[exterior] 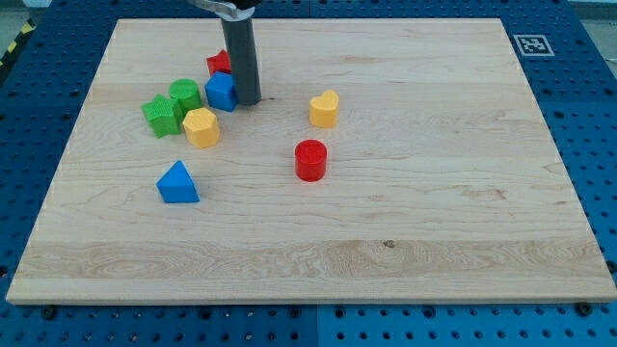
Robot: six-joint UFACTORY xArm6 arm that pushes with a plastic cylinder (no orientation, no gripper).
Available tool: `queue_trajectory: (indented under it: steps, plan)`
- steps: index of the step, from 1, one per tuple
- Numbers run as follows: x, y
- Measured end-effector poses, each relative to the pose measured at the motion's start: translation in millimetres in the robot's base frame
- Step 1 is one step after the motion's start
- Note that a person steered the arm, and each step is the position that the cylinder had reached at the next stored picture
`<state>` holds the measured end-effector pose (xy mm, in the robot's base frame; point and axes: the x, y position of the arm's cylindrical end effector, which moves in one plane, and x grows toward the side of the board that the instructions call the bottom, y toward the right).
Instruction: Point at the blue triangle
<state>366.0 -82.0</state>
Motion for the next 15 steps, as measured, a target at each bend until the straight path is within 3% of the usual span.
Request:
queue_trajectory:
  steps: [2,5,6,8,9,12,15]
  plan:
    - [8,27]
    - [-89,35]
    - [-120,7]
    - [-125,-144]
    - [-96,-164]
    - [65,-137]
    - [126,-88]
